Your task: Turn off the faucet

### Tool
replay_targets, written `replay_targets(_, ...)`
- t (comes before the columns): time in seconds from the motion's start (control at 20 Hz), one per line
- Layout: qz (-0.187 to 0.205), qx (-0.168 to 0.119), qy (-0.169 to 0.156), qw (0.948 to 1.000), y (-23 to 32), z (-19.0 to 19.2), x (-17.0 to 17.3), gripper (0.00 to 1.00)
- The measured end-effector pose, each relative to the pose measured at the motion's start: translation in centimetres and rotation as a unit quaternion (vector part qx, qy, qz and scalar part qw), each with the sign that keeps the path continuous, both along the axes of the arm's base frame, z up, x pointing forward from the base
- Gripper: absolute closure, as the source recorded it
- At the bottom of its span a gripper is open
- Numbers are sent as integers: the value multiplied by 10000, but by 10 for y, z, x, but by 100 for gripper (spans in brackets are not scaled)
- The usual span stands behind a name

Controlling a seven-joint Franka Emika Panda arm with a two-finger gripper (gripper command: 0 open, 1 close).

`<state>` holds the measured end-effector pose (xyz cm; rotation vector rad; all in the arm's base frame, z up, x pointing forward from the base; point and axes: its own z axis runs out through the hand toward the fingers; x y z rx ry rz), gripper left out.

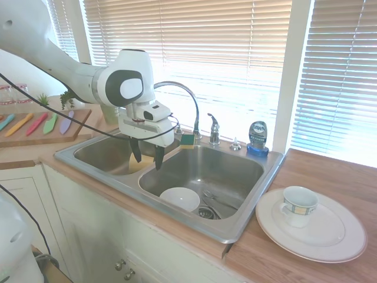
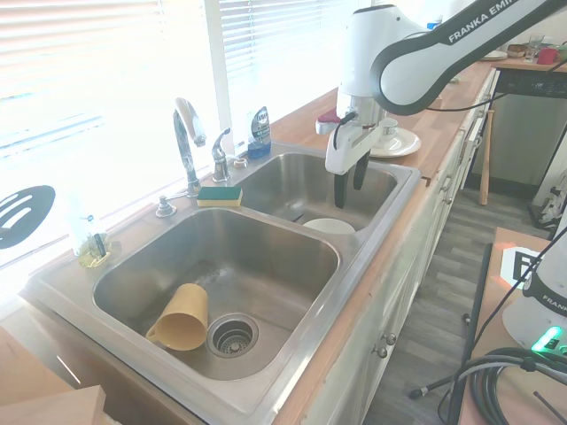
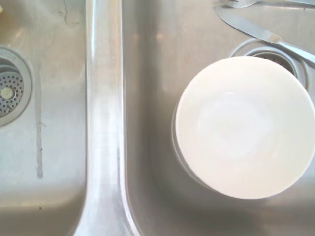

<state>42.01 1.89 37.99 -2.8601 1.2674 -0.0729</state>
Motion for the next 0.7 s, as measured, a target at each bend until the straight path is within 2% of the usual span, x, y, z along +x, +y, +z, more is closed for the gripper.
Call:
replay_targets(0.2, 19, -11, 33, 10000, -3, -2, 0, 0)
replay_targets(0.25, 12, -16, 40, 10000, -6, -3, 0, 100)
replay_targets(0.7, 19, -39, -9, 10000, -12, -3, 1, 100)
